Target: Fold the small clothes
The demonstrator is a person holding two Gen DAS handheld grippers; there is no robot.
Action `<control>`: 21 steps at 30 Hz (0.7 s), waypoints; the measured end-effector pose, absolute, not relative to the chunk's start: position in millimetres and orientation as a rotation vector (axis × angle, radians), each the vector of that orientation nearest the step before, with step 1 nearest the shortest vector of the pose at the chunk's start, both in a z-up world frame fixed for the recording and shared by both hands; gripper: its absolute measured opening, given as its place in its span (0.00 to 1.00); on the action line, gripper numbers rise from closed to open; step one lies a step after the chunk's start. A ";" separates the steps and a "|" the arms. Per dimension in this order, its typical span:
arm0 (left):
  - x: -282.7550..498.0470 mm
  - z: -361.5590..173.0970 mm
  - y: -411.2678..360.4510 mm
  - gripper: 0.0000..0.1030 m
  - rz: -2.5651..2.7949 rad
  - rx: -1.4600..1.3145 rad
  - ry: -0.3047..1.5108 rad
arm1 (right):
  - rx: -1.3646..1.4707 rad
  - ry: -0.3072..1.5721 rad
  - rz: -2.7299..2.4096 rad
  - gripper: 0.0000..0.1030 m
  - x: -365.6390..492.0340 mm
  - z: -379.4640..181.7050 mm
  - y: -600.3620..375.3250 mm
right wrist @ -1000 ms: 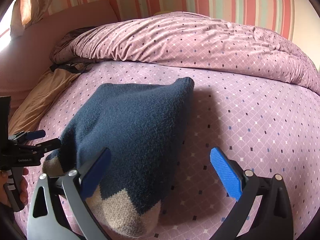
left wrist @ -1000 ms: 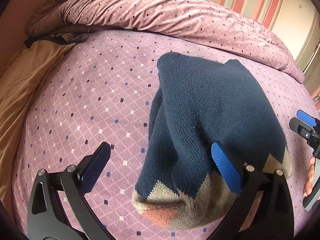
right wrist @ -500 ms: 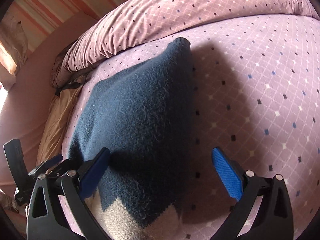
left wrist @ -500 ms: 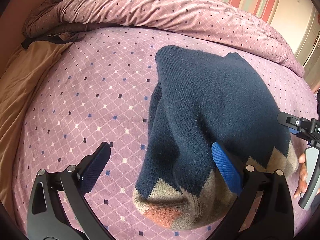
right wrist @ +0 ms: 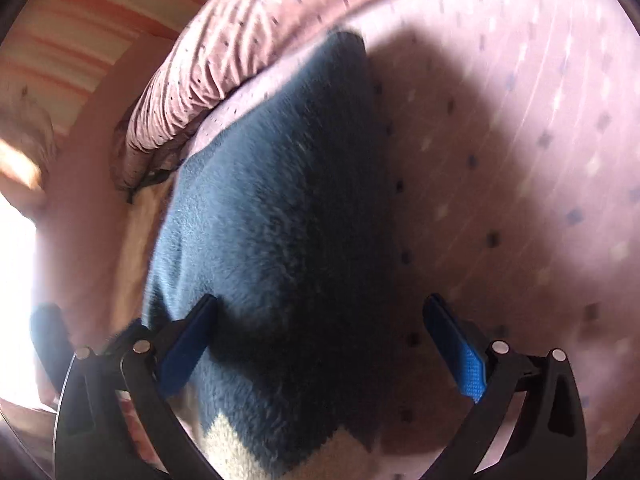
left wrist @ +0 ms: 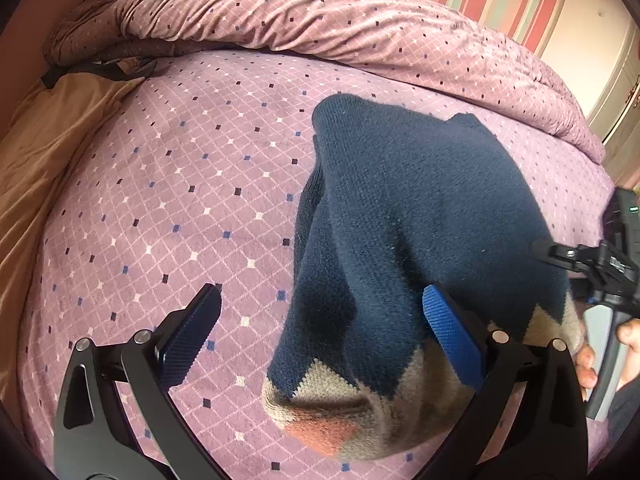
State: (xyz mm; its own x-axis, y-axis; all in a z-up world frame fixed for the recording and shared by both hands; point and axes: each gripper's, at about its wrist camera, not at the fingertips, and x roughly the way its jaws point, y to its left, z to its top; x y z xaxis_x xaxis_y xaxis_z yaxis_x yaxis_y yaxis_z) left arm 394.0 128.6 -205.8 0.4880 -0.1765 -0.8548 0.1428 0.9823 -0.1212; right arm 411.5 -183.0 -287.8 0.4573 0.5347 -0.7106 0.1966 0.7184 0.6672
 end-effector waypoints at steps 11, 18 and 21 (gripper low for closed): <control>402.9 -206.2 147.7 0.97 -0.211 -0.119 1.060 | 0.570 1.120 0.262 0.80 420.4 -273.3 -151.3; 439.5 -246.2 153.3 0.97 -0.283 -0.273 1.142 | 0.536 1.127 0.235 0.80 423.2 -271.4 -142.0; 448.4 -262.4 154.7 0.97 -0.339 -0.352 1.164 | 0.533 1.134 0.236 0.81 425.3 -272.9 -143.8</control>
